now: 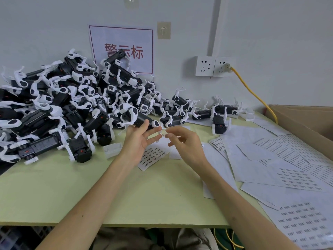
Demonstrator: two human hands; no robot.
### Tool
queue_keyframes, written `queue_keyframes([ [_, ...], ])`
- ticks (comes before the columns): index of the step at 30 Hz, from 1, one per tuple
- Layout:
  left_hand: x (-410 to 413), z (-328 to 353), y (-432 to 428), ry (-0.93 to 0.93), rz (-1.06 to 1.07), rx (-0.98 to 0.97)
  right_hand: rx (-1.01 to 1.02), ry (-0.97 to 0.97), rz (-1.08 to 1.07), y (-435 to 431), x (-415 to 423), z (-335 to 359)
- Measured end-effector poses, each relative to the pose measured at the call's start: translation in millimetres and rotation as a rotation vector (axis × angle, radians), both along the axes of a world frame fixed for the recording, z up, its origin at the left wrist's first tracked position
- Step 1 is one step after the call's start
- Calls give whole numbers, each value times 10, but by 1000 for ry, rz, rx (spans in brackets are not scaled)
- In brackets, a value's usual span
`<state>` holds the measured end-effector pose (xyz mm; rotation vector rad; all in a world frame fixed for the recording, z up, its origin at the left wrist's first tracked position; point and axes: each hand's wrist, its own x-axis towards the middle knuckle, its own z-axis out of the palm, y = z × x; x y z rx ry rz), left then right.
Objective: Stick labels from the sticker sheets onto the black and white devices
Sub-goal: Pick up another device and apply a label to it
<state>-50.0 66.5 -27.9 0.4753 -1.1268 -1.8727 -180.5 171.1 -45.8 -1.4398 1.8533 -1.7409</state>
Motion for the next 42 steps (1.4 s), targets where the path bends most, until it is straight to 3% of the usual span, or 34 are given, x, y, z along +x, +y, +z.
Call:
queue_keyframes([
  [24, -17, -48, 16, -108, -26, -157, 17, 140, -75, -11, -5, -37],
  [28, 6, -75, -67, -93, -16, -118, -127, -44, -87, 19, -42, 47],
  [32, 13, -62, -61, -51, -127, -66, 3, -242, 79, 40, -67, 58],
  [36, 19, -47, -12, -98, -259, -118, 118, -275, 185, -9, -25, 5],
  [42, 29, -30, 32, -121, -314, -154, 95, -337, 186, -16, -55, 16],
])
